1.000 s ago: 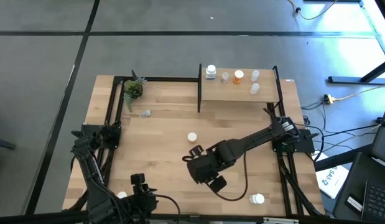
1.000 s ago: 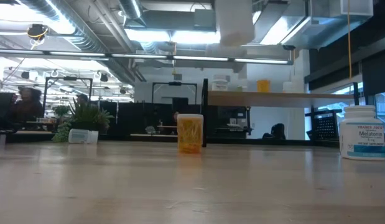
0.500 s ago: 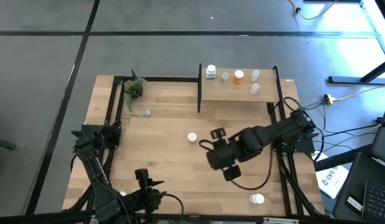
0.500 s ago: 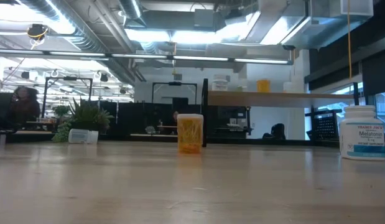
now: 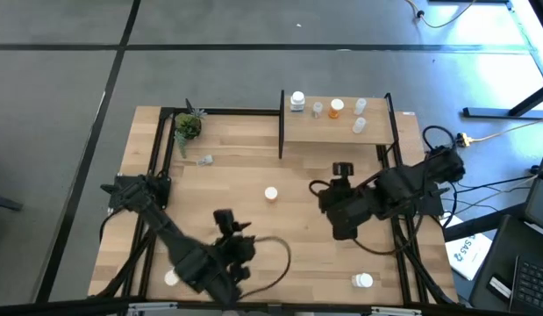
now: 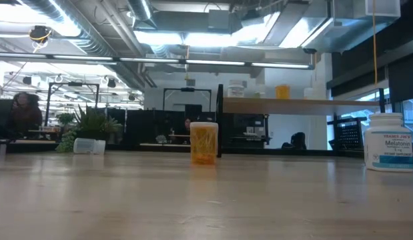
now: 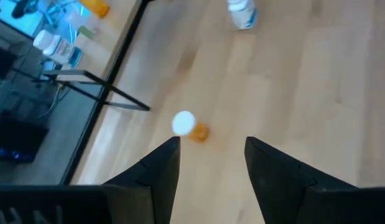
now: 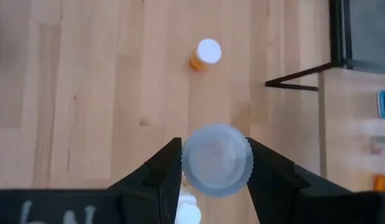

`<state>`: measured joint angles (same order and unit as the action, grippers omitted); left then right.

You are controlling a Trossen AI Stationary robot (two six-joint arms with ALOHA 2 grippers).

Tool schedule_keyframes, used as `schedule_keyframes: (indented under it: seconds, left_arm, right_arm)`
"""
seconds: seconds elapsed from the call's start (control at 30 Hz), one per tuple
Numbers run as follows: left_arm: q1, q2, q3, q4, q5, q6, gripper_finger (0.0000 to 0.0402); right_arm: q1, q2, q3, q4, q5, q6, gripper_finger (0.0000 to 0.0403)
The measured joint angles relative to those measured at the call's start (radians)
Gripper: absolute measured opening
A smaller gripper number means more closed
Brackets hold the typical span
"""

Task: Pick and place medicine bottles onto shelf by color
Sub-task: Put the yellow transparent pill bottle on the shelf aligned with the other yellow transparent pill bottle

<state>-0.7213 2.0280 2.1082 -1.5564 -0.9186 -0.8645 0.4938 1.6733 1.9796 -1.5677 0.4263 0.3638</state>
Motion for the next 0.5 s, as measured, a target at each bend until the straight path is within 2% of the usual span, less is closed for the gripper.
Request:
schedule_keyframes:
  seconds: [0.1,0.23,0.37,0.5]
  left_arm:
    - [0.061,-0.018,0.0,0.004,0.043,0.051,0.0174]
    - [0.142,-0.053,0.0,0.045,0.095,0.141,0.0174]
    - [0.207,-0.076,0.0,0.141,0.148,0.291,0.0174]
    - [0.263,-0.099,0.0,0.311,0.271,0.491,0.0174]
  right_arm:
    - [0.0,-0.049,-0.045,-0.003,0.03,0.054,0.0155]
    - [0.0,-0.157,-0.176,-0.002,0.089,0.152,0.0155]
    - [-0.001,-0.265,-0.316,-0.006,0.134,0.279,0.0155]
    - [-0.022,-0.346,-0.4,-0.005,0.17,0.401,0.0155]
